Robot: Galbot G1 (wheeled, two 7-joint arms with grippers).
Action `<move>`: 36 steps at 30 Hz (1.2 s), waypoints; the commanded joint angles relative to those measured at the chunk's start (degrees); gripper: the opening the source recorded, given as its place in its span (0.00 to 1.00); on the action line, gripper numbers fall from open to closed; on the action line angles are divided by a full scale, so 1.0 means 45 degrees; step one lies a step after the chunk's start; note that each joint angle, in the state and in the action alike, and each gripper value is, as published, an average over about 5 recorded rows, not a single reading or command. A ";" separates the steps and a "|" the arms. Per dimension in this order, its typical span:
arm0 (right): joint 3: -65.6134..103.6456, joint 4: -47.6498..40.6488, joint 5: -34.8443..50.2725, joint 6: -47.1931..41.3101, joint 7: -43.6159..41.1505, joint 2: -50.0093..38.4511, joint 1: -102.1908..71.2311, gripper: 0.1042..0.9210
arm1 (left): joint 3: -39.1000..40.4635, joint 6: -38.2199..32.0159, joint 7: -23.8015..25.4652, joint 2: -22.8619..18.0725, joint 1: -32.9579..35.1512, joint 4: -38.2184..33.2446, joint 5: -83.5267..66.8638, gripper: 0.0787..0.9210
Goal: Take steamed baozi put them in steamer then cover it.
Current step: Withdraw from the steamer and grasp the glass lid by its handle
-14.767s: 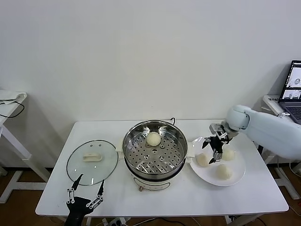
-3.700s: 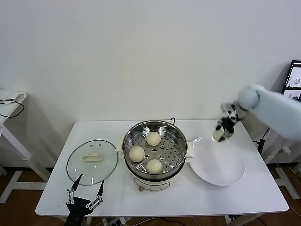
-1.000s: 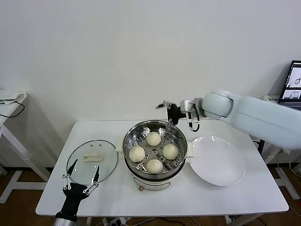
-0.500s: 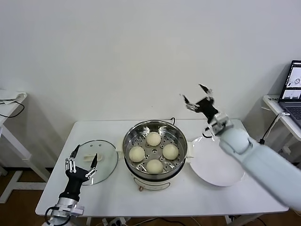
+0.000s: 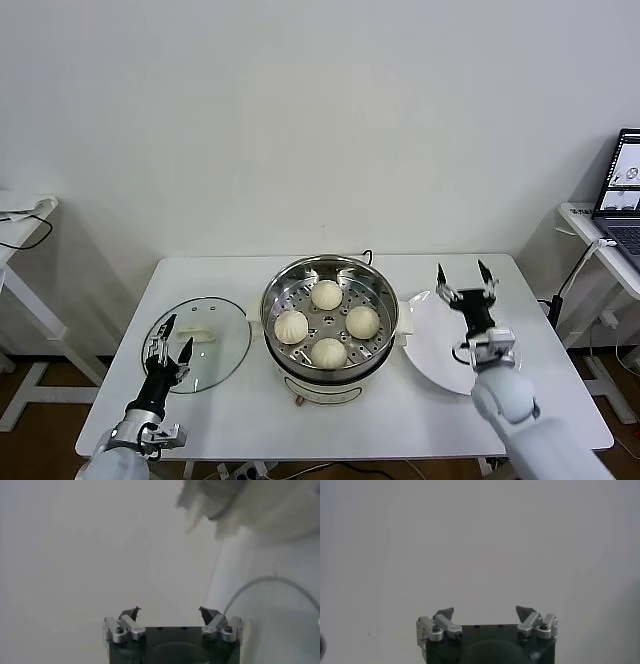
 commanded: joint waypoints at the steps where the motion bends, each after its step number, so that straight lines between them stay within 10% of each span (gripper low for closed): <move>1: 0.2062 0.0129 -0.0804 0.0302 0.0405 0.1748 -0.2387 0.88 | -0.0140 0.0146 -0.0681 0.0100 -0.1827 0.2872 0.3010 0.88; 36: 0.2051 -0.0258 -0.1237 0.0368 0.0406 0.2121 -0.2379 0.88 | 0.0555 -0.0204 -0.1059 -0.0600 -0.3377 0.4751 0.3419 0.88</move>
